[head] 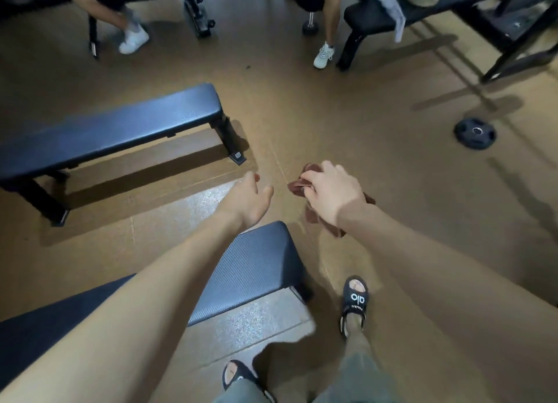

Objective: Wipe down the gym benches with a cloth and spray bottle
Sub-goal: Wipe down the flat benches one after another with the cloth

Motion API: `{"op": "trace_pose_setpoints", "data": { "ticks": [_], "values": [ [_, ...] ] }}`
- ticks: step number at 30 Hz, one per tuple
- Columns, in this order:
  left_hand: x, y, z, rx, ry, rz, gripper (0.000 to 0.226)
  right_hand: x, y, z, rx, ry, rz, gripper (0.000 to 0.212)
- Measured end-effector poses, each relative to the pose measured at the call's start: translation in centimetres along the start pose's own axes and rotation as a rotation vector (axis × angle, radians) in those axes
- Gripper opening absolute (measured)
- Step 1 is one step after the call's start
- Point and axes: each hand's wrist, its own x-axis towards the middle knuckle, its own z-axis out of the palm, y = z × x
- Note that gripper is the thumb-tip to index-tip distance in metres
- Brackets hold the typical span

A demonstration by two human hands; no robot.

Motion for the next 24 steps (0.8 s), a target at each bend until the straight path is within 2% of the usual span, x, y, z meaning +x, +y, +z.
{"op": "trace_pose_setpoints", "data": {
  "ticks": [6, 11, 17, 24],
  "values": [
    [5.1, 7.0, 1.9, 0.197, 0.060, -0.075, 0.054, 4.9, 9.6, -4.6, 0.016, 0.055, -0.086, 0.034],
    [7.5, 11.7, 1.8, 0.298, 0.122, -0.095, 0.053, 8.8, 14.3, -7.4, -0.027, 0.039, -0.154, 0.032],
    [10.9, 12.8, 0.4, 0.340, 0.166, -0.188, 0.050, 13.7, 14.4, -9.7, -0.008, 0.043, -0.253, 0.029],
    [17.5, 11.6, -2.0, 0.249, 0.176, -0.280, 0.052, 21.8, 11.9, -12.4, -0.023, 0.049, -0.349, 0.030]
  ]
}}
